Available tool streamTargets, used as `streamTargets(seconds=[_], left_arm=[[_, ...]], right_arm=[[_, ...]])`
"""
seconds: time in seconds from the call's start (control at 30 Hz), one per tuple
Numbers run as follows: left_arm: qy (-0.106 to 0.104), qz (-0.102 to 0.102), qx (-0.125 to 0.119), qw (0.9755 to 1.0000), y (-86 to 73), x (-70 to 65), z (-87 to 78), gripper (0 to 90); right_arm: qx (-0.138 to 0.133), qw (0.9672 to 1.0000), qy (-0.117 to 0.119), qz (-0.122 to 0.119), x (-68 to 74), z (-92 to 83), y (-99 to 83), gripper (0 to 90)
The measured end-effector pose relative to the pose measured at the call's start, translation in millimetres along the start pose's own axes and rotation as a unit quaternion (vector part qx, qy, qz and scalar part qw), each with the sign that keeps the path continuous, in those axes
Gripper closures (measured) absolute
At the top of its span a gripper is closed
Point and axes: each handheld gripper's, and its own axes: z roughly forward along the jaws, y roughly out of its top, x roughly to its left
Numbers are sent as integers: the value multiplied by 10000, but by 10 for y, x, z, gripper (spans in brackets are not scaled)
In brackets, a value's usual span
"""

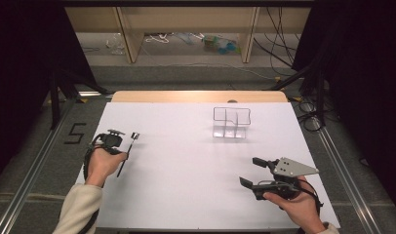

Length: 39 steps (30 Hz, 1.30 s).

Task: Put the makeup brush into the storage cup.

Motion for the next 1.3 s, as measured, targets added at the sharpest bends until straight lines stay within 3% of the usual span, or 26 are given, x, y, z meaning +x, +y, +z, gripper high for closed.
streamTargets(seconds=[0.1, 0.2, 0.23, 0.27, 0.4, 0.53, 0.6, 0.73, 0.77, 0.8, 0.83, 0.87, 0.93, 1.0, 1.03, 1.07, 1.1, 1.17, 1.2, 1.27, 1.3], left_arm=[[-62, -58, -268, 9996, -6, -14, -25, 856], [-37, -90, -361, 9993, -8, -8, -59, 856], [-69, -95, -389, 9992, -10, -5, -66, 856], [-108, -136, -464, 9988, -14, -6, -64, 856], [-257, -127, -682, 9973, -22, -4, -85, 856], [-477, -165, -940, 9943, -20, -10, -110, 856], [-499, -133, -1070, 9929, -19, -13, -139, 856], [-604, -53, -1483, 9871, -30, -43, -198, 856], [-593, 102, -1499, 9869, -35, -38, -212, 856], [-572, 126, -1568, 9859, -46, -52, -221, 856], [-670, 105, -1649, 9840, -52, -55, -219, 856], [-727, 34, -1837, 9803, -57, -75, -218, 856], [-726, -13, -2052, 9760, -66, -120, -222, 856], [-914, -20, -2244, 9702, -75, -139, -231, 855], [-885, -11, -2254, 9702, -80, -147, -234, 855], [-927, -6, -2310, 9685, -87, -153, -231, 855], [-1034, -7, -2406, 9651, -95, -155, -221, 856], [-1049, -4, -2464, 9635, -111, -171, -218, 856], [-1098, 5, -2562, 9604, -120, -186, -219, 856], [-1150, 68, -2577, 9593, -133, -199, -225, 855], [-1245, 129, -2630, 9567, -145, -203, -223, 855]], right_arm=[[2, 10000, 7, 2, -1, -1, -1, 193], [4, 10000, 13, 3, 0, -1, 0, 193], [94, 9998, 54, 148, 18, -8, -1, 194], [-3, 10000, -6, 11, 2, 0, -1, 194], [83, 10000, -26, 7, 3, -11, 3, 194], [139, 9999, -93, 20, 7, -20, 7, 194], [-58, 10000, -16, 34, 4, 10, -1, 194], [-22, 10000, -28, 11, 2, 6, 1, 194], [-24, 10000, -33, 12, 1, 5, 1, 194], [-26, 10000, -15, 8, -2, 4, 1, 194], [-31, 10000, -18, 8, -2, 5, 2, 193], [-31, 10000, -18, 8, -2, 5, 2, 193], [-35, 10000, -19, 31, 5, 8, 1, 193], [48, 10000, -39, 22, 5, -4, 7, 193], [50, 10000, -39, 30, 5, -5, 7, 193], [127, 9999, -102, 25, 6, -18, 10, 193], [-44, 10000, -19, 51, 4, 11, 0, 193], [-54, 10000, -12, 51, 3, 9, 0, 193], [-59, 10000, -11, 39, 2, 10, 1, 193], [-50, 10000, 10, 31, 2, 8, 4, 192], [-55, 10000, 14, 33, 2, 8, 4, 190]])
